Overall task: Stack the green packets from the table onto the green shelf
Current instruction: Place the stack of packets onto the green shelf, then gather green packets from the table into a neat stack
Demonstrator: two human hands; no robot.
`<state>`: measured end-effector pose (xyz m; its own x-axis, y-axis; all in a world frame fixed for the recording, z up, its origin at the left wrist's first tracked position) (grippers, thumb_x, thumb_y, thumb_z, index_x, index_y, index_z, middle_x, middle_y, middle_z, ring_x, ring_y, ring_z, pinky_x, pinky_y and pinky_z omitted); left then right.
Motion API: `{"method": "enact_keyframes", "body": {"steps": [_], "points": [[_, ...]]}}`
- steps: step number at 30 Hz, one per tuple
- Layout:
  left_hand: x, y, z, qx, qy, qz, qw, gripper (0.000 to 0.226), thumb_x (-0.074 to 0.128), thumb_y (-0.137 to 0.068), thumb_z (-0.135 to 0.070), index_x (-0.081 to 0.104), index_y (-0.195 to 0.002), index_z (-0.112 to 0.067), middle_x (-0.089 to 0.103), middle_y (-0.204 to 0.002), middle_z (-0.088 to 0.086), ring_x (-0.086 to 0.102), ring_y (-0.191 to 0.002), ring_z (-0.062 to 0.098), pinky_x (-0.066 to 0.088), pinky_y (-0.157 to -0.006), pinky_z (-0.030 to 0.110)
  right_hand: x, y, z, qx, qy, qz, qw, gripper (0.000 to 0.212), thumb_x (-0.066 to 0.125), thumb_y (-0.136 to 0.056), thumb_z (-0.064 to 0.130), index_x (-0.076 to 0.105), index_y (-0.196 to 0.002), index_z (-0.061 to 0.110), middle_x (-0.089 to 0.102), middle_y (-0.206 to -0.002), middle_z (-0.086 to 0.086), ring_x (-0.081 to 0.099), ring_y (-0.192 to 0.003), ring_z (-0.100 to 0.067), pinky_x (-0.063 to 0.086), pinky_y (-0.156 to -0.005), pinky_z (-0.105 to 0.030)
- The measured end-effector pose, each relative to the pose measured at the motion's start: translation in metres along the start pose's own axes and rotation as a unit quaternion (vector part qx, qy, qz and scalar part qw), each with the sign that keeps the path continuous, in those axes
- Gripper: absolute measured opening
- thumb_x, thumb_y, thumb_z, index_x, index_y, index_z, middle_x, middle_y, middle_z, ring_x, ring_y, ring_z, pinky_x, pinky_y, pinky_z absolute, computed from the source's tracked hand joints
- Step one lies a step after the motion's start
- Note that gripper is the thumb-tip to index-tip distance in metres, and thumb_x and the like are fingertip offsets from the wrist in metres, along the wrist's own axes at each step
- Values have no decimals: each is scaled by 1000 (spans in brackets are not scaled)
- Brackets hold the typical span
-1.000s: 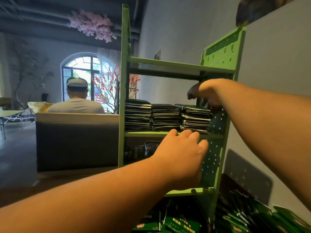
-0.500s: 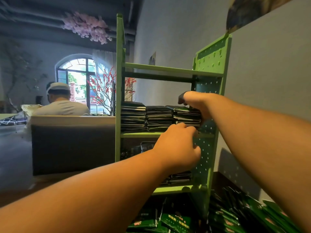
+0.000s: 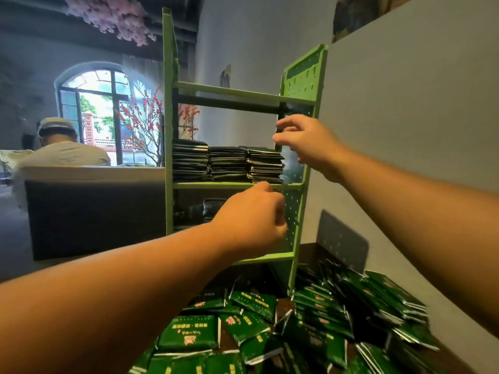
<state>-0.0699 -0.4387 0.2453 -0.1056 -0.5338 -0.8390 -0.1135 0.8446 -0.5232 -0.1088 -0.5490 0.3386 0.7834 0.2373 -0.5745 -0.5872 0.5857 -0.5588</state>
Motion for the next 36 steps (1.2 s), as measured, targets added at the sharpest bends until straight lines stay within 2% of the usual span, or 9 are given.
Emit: {"method": "enact_keyframes", "body": {"steps": [5, 8, 10, 14, 20, 25, 29, 32, 36], "points": [[34, 22, -26, -4, 6, 32, 999, 15, 57, -94, -38, 63, -101, -26, 51, -112, -3, 58, -97, 19, 48, -82, 32, -33, 79, -31, -30, 37, 8, 999, 27, 64, -96, 23, 64, -123, 27, 60, -133, 5, 58, -116, -15, 50, -96, -37], [62, 37, -47, -4, 22, 65, 998, 16, 57, -95, -38, 63, -104, -26, 49, -117, -2, 59, -98, 22, 52, -86, 36, -53, 128, -85, 39, 59, 19, 997, 24, 66, -94, 23, 65, -114, 35, 61, -133, 3, 58, -121, -19, 48, -102, -44], [80, 47, -57, -10, 34, 85, 996, 17, 56, -95, -37, 62, -107, -25, 48, -119, 0, 59, -98, 23, 54, -89, 39, -59, 161, -127, 100, 106, 44, 988, 27, 67, -94, 25, 65, -119, 35, 57, -141, 0, 50, -133, -23, 43, -103, -40], [113, 65, -68, -23, 47, 117, 992, 20, 57, -95, -37, 60, -111, -25, 46, -118, 1, 58, -96, 20, 52, -86, 33, -60, 210, -194, 168, 229, 93, 954, 43, 68, -91, 29, 60, -133, 29, 52, -145, -2, 51, -125, -21, 39, -95, -29], [139, 70, -71, -34, 34, 140, 989, 30, 55, -96, -40, 58, -124, -29, 42, -130, -2, 59, -98, 16, 56, -88, 35, -35, 234, -276, 233, 414, 198, 857, 100, 75, -74, 66, 20, -155, 46, 21, -165, -8, 31, -146, -37, 39, -113, -54], [158, 69, -64, -36, 27, 159, 986, 33, 55, -96, -42, 57, -126, -29, 43, -133, -4, 60, -102, 18, 56, -87, 36, -16, 225, -323, 277, 442, 233, 820, 116, 74, -65, 78, 6, -156, 53, 1, -170, -5, 15, -151, -44, 33, -114, -63], [171, 72, -54, -37, 34, 164, 985, 32, 54, -97, -45, 57, -127, -32, 42, -134, -7, 59, -105, 17, 56, -89, 36, -7, 210, -348, 277, 446, 209, 825, 105, 69, -69, 79, 12, -154, 53, 16, -167, -7, 34, -144, -41, 42, -109, -57], [178, 75, -48, -38, 50, 168, 984, 30, 54, -97, -45, 57, -125, -34, 43, -134, -8, 59, -107, 15, 56, -92, 37, -4, 203, -353, 252, 460, 185, 831, 82, 66, -83, 62, 24, -152, 49, 40, -152, -9, 52, -128, -34, 52, -99, -48], [185, 77, -40, -48, 67, 172, 982, 31, 55, -97, -44, 58, -126, -34, 43, -136, -9, 58, -110, 14, 55, -94, 37, -8, 198, -346, 203, 498, 151, 829, 68, 68, -90, 46, 37, -150, 40, 51, -137, -7, 58, -116, -30, 56, -90, -44]]}}
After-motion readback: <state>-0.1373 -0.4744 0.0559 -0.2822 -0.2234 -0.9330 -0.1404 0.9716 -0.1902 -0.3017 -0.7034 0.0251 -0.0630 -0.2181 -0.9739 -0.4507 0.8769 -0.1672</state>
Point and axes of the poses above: each hand's wrist, its own y-axis away from the middle knuckle, its own x-axis out of the palm, z = x × y, the point moved 9 cm from there along -y, towards the middle knuckle
